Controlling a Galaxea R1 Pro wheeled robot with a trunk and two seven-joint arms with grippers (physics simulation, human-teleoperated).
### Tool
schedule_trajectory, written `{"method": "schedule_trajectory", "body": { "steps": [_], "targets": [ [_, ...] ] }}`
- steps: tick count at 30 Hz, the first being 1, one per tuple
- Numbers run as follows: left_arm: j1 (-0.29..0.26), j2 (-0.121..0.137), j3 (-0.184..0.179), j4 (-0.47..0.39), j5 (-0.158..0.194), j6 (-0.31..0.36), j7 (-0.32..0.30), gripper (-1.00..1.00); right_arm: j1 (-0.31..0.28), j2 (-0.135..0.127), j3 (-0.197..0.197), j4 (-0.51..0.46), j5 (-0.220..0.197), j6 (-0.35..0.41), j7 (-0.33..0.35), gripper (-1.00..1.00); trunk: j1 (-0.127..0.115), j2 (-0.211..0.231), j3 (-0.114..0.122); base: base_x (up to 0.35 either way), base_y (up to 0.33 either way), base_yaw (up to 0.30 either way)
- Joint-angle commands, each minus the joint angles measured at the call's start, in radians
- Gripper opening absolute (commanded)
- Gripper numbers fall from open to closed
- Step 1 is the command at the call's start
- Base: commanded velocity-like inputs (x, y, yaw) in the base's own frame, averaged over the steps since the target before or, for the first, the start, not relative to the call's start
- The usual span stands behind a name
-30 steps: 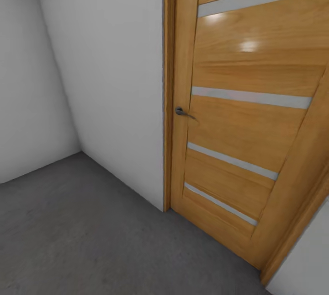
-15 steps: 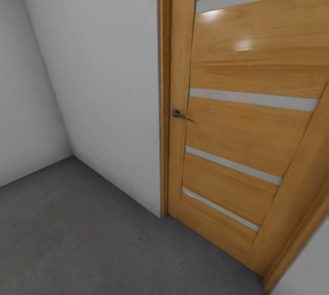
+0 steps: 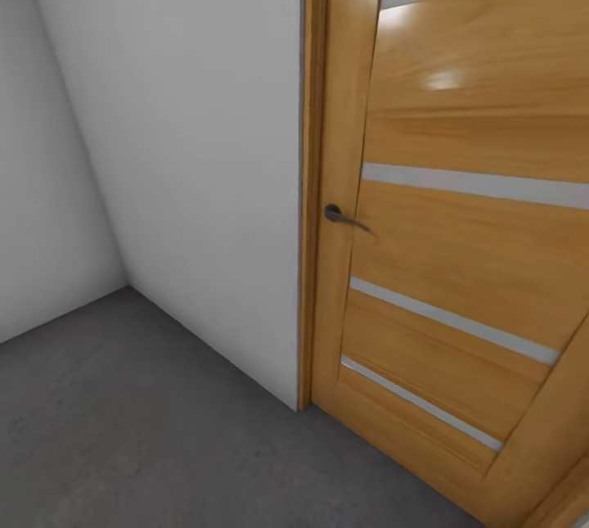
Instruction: Move the two storage containers from the living room to the garage. In the garage, place one container on the floor and stack the other container on top of it (either order is fine).
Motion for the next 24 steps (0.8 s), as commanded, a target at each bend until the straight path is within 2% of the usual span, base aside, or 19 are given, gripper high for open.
{"method": "schedule_trajectory", "body": {
  "steps": [1, 6, 13, 24],
  "targets": [
    [0.0, 0.0, 0.0, 0.0, 0.008, 0.0, 0.0, 1.0, 0.0, 0.0, 0.008, 0.0, -0.01, -0.003, 0.0, 1.0, 0.001, 0.0, -0.001, 0.306, 0.143, 0.0],
    [0.0, 0.0, 0.0, 0.0, 0.008, 0.0, 0.0, 1.0, 0.0, 0.001, 0.008, 0.0, -0.01, -0.003, 0.0, 1.0, 0.001, 0.0, -0.001, 0.306, 0.143, -0.027],
    [0.0, 0.0, 0.0, 0.0, 0.008, -0.002, 0.0, 1.0, 0.0, 0.001, 0.008, 0.0, -0.011, -0.003, 0.0, 1.0, 0.001, 0.0, -0.001, 0.275, 0.119, -0.21],
    [0.0, 0.0, 0.0, -0.001, 0.008, -0.002, 0.0, 1.0, 0.0, 0.0, 0.008, 0.0, -0.011, -0.003, 0.0, 1.0, 0.001, 0.0, -0.001, 0.027, 0.009, -0.246]
  ]
}}
